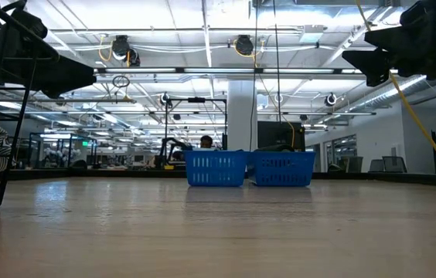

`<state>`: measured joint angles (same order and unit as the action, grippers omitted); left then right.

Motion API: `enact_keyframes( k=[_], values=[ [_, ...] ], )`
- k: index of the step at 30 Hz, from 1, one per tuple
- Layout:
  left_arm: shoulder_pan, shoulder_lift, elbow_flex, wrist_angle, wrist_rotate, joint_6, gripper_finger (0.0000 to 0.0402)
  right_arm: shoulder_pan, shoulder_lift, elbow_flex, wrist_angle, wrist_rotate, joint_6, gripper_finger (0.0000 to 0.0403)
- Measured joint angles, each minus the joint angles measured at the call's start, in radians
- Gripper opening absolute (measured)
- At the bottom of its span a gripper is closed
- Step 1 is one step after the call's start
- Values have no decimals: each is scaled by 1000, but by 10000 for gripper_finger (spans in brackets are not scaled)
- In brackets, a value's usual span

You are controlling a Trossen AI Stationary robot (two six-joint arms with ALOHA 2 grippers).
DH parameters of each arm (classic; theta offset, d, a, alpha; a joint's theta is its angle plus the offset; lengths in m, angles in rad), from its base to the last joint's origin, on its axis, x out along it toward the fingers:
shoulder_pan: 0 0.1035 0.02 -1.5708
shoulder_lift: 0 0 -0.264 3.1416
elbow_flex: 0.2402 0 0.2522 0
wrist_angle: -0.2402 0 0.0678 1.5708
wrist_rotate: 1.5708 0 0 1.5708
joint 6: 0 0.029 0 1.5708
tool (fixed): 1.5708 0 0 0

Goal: Pick & place medical supplies in basket/bin
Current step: Return to Home Position

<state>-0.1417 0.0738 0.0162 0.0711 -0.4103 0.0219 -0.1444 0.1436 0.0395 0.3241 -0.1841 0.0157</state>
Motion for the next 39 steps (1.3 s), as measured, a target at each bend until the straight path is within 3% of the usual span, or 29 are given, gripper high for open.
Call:
enact_keyframes(
  k=[39],
  values=[
    [0, 0, 0, 1, 0, 0, 214, 0, 0, 0, 0, 0, -1, 278]
  ],
)
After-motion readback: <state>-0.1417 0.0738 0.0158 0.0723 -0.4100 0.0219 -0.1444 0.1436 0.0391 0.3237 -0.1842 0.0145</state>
